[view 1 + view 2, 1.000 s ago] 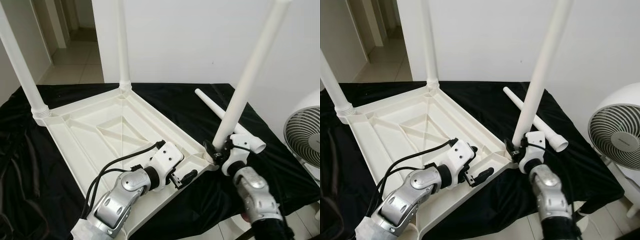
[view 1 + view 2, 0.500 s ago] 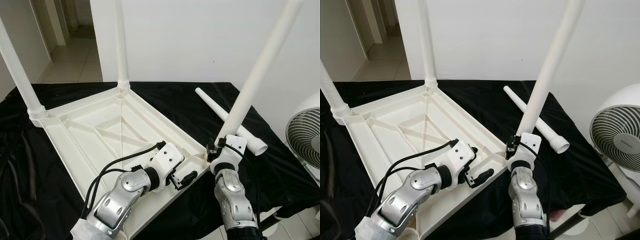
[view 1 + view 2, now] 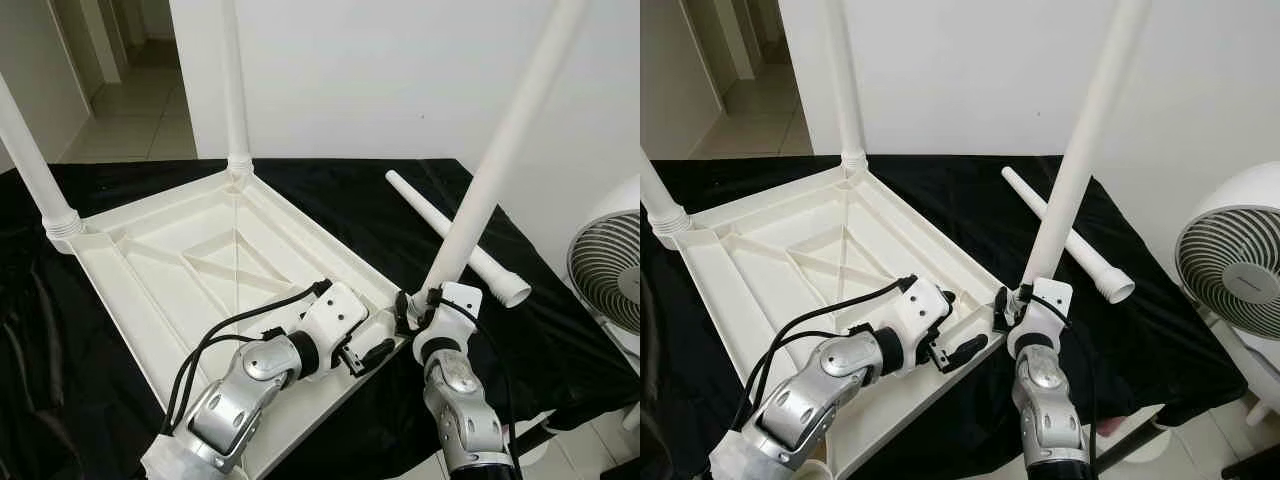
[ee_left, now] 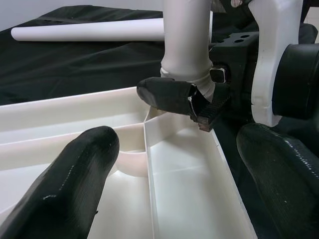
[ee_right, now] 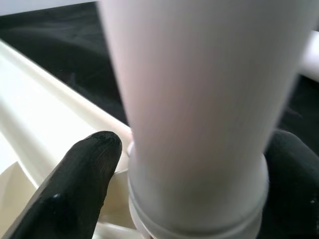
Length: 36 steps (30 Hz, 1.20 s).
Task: Building children table
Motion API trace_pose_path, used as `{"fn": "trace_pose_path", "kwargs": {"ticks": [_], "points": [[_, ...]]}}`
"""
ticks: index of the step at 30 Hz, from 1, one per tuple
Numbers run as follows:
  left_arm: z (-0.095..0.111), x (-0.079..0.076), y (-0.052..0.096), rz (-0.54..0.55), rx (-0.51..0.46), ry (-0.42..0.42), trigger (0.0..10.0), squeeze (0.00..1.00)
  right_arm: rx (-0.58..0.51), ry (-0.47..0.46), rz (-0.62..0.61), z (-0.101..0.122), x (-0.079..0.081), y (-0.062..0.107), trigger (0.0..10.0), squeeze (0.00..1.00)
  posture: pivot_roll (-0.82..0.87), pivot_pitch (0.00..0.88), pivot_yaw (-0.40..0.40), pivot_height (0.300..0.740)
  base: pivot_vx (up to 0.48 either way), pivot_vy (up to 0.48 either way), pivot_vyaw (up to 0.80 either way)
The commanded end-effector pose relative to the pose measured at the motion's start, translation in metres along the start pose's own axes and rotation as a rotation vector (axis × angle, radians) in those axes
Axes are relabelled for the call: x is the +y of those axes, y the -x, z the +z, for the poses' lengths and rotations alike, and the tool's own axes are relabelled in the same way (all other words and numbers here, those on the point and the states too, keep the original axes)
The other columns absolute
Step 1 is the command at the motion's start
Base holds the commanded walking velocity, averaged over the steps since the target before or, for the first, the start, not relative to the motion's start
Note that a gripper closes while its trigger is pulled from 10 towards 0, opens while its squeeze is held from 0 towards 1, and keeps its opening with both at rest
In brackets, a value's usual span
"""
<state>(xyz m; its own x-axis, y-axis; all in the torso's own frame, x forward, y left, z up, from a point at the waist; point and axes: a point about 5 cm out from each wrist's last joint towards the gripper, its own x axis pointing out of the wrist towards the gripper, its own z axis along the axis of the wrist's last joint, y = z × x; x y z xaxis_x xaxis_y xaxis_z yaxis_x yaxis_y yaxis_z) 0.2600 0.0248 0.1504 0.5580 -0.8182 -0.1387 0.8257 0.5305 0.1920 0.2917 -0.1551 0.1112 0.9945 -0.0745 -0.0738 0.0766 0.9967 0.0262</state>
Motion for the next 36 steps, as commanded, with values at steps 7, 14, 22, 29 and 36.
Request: {"fn": "trace_pose_path", "kwargs": {"ticks": [7,14,22,29,36], "points": [[0.0,-0.002,-0.002,-0.041,0.003,-0.003,10.0,0.0,-0.052,0.132,0.214,0.012,-0.027,-0.011,10.0,0.0,0.0,0.0,-0.046,0.74,0.0,0.0,0.0],[0.0,-0.001,-0.002,-0.044,0.002,-0.006,10.0,0.0,-0.085,0.181,0.358,0.023,-0.036,-0.016,10.0,0.0,0.0,0.0,-0.045,0.74,0.0,0.0,0.0],[0.001,0.001,-0.003,-0.049,0.001,-0.015,10.0,0.0,-0.053,0.252,0.586,0.022,-0.041,-0.025,10.0,0.0,0.01,0.0,-0.031,0.74,0.0,0.0,0.0],[0.002,0.001,-0.003,-0.058,0.0,-0.027,10.0,0.0,0.004,0.278,0.7,0.014,-0.042,-0.033,0.0,0.0,0.01,0.0,-0.03,0.74,0.0,0.0,0.0],[0.002,0.002,-0.002,-0.053,0.001,-0.027,10.0,0.0,0.026,0.272,0.722,0.009,-0.046,-0.032,0.0,0.0,0.02,0.0,-0.03,0.74,0.0,0.0,0.0]]}}
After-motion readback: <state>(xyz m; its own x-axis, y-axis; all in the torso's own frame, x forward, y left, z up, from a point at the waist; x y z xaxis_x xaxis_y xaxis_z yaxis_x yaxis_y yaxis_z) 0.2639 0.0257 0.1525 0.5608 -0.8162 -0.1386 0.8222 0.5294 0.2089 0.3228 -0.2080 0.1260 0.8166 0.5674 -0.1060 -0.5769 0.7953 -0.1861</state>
